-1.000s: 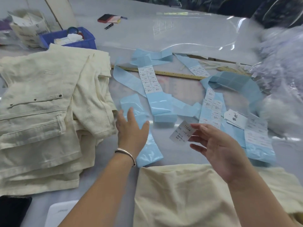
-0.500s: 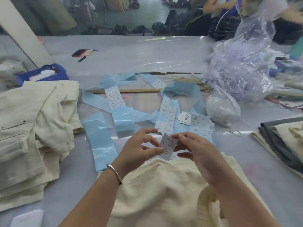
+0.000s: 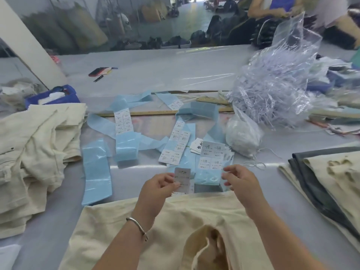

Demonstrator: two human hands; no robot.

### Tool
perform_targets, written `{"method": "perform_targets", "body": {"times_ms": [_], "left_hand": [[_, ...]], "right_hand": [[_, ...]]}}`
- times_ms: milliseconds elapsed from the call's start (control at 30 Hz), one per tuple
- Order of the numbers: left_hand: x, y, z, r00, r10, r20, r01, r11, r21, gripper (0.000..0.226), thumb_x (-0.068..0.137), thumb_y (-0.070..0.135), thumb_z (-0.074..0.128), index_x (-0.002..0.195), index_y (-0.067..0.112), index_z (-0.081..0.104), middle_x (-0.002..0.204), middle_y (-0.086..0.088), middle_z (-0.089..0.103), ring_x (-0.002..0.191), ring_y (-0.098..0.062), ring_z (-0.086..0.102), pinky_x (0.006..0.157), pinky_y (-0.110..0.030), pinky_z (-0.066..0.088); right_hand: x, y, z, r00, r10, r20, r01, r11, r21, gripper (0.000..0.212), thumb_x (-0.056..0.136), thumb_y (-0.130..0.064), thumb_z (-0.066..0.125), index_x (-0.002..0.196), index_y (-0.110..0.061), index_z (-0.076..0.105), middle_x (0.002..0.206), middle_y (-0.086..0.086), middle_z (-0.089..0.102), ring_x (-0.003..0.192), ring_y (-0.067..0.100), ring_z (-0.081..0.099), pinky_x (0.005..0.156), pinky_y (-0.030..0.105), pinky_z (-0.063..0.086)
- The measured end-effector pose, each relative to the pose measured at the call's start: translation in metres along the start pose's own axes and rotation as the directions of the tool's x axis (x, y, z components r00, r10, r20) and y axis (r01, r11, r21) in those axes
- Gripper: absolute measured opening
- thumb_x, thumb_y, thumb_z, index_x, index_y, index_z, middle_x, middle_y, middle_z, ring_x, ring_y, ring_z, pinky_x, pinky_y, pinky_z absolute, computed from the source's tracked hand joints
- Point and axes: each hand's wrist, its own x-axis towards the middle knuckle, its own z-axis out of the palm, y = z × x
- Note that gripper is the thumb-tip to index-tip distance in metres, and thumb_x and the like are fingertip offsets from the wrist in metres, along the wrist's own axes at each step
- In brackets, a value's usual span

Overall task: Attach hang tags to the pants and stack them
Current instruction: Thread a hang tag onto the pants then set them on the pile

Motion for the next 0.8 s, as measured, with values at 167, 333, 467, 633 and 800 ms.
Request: {"method": "perform_targets", "body": {"times_ms": [167, 333, 467, 633, 800], "left_hand": [[0.008, -0.008, 0.018, 0.987, -0.128, -0.094, 0.116, 0.985, -0.125, 0.002, 0.088, 0.011, 0.066, 0.09, 0.011, 0.068, 0.091, -0.001, 0.075, 0.084, -0.011, 0.067, 0.07, -0.026, 0.051], [0.008, -0.014, 0.022, 0.974, -0.188, -0.128, 0.166, 0.972, -0.167, 0.008, 0.089, 0.009, 0.064, 0.087, 0.014, 0.07, 0.087, -0.002, 0.075, 0.079, -0.01, 0.066, 0.069, -0.026, 0.049], [0.017, -0.02, 0.016, 0.959, -0.219, -0.179, 0.18, 0.961, -0.212, 0.01, 0.088, 0.01, 0.066, 0.082, 0.017, 0.07, 0.087, -0.003, 0.075, 0.077, -0.008, 0.067, 0.067, -0.025, 0.048], [0.027, -0.029, 0.017, 0.954, -0.232, -0.192, 0.185, 0.955, -0.232, 0.007, 0.088, 0.009, 0.066, 0.085, 0.015, 0.069, 0.088, -0.003, 0.074, 0.078, -0.008, 0.066, 0.067, -0.023, 0.048], [0.039, -0.026, 0.027, 0.962, -0.22, -0.158, 0.179, 0.954, -0.242, 0.011, 0.088, 0.008, 0.065, 0.082, 0.018, 0.068, 0.085, 0.001, 0.074, 0.077, -0.006, 0.067, 0.067, -0.023, 0.049]], "right_hand": [[0.069, -0.007, 0.032, 0.943, -0.283, 0.174, 0.329, 0.865, -0.378, 0.019, 0.089, -0.009, 0.057, 0.104, -0.018, 0.065, 0.092, -0.006, 0.065, 0.086, 0.015, 0.06, 0.074, 0.023, 0.044], [0.131, -0.025, 0.087, 0.84, -0.336, 0.426, 0.538, 0.626, -0.565, 0.025, 0.09, -0.005, 0.048, 0.113, -0.013, 0.054, 0.115, 0.005, 0.062, 0.1, 0.024, 0.058, 0.079, 0.032, 0.046], [0.181, -0.027, 0.095, 0.873, -0.208, 0.442, 0.488, 0.328, -0.809, 0.026, 0.09, -0.026, 0.06, 0.112, -0.013, 0.05, 0.109, 0.007, 0.058, 0.1, 0.026, 0.058, 0.074, 0.033, 0.044], [0.209, -0.022, 0.087, 0.915, -0.148, 0.376, 0.402, 0.225, -0.888, 0.026, 0.08, -0.035, 0.061, 0.101, -0.02, 0.058, 0.091, -0.002, 0.059, 0.082, 0.02, 0.055, 0.066, 0.029, 0.041], [0.211, -0.015, 0.086, 0.908, -0.134, 0.398, 0.419, 0.251, -0.873, 0.025, 0.079, -0.041, 0.064, 0.086, -0.021, 0.05, 0.082, -0.003, 0.054, 0.08, 0.02, 0.055, 0.06, 0.028, 0.039]]}}
